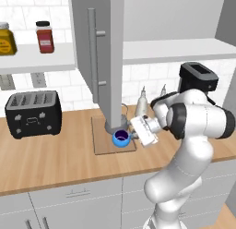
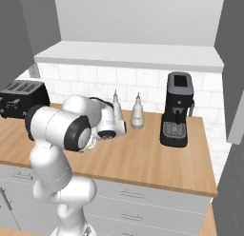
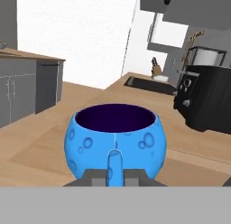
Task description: Pick the kettle from the counter and place it on the tray. Then pick the mug from the cabinet and place it on the tray. Then close the cabinet doors.
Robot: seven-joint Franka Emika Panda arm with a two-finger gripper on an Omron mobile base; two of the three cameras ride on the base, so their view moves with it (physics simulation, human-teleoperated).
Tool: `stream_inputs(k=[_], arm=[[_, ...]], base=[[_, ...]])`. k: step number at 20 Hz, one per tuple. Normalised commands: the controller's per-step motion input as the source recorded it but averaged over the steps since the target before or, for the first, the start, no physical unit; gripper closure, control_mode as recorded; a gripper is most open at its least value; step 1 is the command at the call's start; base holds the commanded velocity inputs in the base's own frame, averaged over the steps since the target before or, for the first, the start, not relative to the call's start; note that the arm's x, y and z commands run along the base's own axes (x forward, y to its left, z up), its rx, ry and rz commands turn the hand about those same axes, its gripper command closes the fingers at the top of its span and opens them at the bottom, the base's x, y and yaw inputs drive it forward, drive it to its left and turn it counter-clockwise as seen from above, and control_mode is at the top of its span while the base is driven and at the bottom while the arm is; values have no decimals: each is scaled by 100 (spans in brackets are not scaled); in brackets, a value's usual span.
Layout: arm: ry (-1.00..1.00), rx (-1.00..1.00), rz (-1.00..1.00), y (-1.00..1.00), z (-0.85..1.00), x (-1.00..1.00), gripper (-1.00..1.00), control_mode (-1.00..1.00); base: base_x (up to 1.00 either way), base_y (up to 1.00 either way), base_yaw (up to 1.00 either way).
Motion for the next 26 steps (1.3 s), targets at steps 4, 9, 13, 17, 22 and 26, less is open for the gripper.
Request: stream_inputs(k=[4, 9, 13, 17, 22, 26], arm=[[0, -5, -7, 11, -25, 14, 100, -100], [0, -2, -9, 10, -20, 20, 100, -100], [2, -3, -10, 9, -21, 24, 100, -100], [3, -4, -7, 7, -25, 20, 100, -100], [0, -3, -4, 2, -25, 14, 100, -100], [-2, 0, 0, 0, -19, -2, -100, -100]], base=[[0, 0, 0], [0, 0, 0], [0, 0, 0], [0, 0, 0], [0, 0, 0], [0, 0, 0]])
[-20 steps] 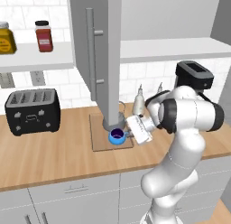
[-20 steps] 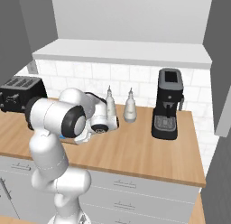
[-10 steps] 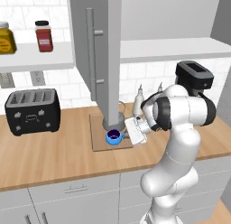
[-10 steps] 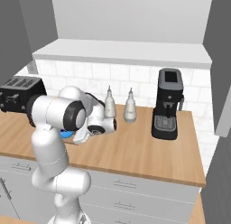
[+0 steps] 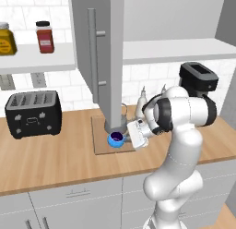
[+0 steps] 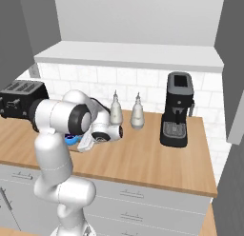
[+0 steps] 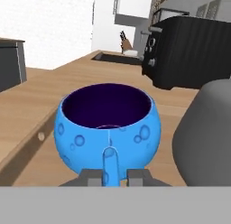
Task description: Pick the kettle from the counter and place it on the tray. Then pick the mug from the cabinet and place it on the tray. Then close the cabinet doors.
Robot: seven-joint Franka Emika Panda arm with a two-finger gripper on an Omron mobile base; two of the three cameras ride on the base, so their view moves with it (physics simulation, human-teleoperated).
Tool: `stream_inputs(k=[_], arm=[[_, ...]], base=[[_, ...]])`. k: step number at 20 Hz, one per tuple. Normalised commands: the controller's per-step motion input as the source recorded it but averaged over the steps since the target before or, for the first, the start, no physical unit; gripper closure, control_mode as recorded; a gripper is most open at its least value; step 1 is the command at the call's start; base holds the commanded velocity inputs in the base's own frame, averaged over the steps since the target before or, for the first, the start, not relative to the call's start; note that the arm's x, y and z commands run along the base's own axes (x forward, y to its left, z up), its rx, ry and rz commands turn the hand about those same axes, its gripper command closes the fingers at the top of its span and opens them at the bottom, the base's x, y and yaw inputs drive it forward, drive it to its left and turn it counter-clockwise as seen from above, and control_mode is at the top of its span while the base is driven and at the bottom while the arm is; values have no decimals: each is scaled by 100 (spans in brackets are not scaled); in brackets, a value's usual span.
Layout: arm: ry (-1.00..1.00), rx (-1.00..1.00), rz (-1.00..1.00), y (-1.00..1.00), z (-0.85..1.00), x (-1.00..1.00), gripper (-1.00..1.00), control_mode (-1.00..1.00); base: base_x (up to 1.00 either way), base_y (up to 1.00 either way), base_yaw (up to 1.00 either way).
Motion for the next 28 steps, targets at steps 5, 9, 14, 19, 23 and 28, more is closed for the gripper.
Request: stream_inputs(k=[5, 9, 14, 19, 23, 28], arm=[[-1, 0, -1, -1, 16, -33, -100, -100], [0, 0, -2, -5, 39, -38, -100, -100], [-2, -1, -2, -5, 54, -19, -100, -100], [-7, -3, -3, -26, 63, -46, -100, -100], [-8, 0, -9, -41, 54, -60, -100, -100], [-22, 2, -12, -45, 13, -76, -100, -100]], base=[[0, 0, 0], [0, 0, 0], [0, 0, 0], [0, 0, 0], [0, 0, 0], [0, 0, 0]])
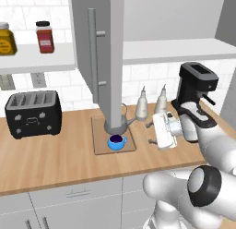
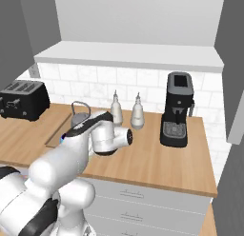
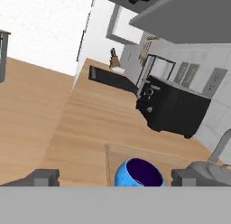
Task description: Pick the kettle from the counter and place it on the tray. Then pick the mug from the cabinet and place it on the tray. Then close the cabinet doors.
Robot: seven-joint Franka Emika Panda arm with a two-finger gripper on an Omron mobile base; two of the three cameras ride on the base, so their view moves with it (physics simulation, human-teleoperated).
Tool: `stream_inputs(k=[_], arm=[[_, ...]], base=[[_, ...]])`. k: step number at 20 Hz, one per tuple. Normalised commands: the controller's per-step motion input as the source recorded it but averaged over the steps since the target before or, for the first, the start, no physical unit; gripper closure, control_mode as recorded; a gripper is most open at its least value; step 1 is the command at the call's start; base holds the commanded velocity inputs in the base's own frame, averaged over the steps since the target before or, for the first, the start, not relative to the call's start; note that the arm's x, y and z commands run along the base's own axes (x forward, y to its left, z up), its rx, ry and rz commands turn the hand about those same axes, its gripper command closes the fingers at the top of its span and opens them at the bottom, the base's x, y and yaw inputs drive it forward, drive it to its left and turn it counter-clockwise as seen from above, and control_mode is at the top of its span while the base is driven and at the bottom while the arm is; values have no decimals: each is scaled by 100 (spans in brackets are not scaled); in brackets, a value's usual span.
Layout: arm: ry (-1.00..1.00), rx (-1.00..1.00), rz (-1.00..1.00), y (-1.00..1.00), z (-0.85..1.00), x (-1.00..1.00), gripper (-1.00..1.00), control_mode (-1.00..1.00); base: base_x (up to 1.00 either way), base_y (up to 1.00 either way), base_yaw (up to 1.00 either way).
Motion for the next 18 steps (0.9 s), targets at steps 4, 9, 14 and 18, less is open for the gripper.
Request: stream_inputs(k=[4, 9, 14, 18], arm=[[-17, 3, -5, -20, 28, -28, -100, -100], [-2, 3, -11, -35, 48, -7, -100, -100], [0, 7, -7, -56, 38, -4, -100, -100], [0, 5, -6, -51, 37, 0, -100, -100]], base=[[0, 0, 0], [0, 0, 0], [0, 0, 0], [0, 0, 0]])
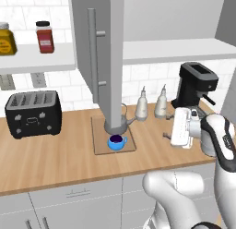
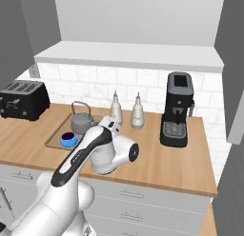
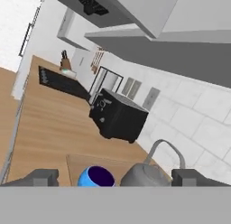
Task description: Pick the kettle from the counter and place it on the tray. Then pick the mug from the cabinet and place it on the tray. Then close the cabinet doors.
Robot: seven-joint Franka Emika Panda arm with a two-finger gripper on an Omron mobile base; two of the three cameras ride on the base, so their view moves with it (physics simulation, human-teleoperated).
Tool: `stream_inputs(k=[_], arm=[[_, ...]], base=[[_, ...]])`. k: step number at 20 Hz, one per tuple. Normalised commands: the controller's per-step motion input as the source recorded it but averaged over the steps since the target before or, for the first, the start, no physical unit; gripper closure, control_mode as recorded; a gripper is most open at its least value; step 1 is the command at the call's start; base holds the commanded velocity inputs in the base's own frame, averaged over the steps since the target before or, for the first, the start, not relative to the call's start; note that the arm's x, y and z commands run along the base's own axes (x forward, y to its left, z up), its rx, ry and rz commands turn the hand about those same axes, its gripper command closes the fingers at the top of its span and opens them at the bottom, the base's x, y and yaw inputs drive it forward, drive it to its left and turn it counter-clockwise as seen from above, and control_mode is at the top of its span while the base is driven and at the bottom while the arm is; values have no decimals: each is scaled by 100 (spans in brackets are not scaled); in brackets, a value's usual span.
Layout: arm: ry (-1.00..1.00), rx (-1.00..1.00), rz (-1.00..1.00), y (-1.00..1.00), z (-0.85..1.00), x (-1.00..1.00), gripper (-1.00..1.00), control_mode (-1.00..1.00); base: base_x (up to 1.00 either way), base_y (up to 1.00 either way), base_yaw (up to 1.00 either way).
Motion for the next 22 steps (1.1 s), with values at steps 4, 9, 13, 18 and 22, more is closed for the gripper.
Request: stream_inputs(k=[4, 9, 13, 18, 22], arm=[[0, 8, -4, -74, 37, 0, -100, -100], [0, 6, -1, -81, 44, 0, -100, -100], [0, 7, -1, -87, 41, -4, -100, -100], [-9, 8, -4, -87, 21, -11, -100, -100], [-35, 14, 0, -67, 0, -50, -100, -100]], base=[[0, 0, 0], [0, 0, 0], [0, 0, 0], [0, 0, 0], [0, 0, 0]])
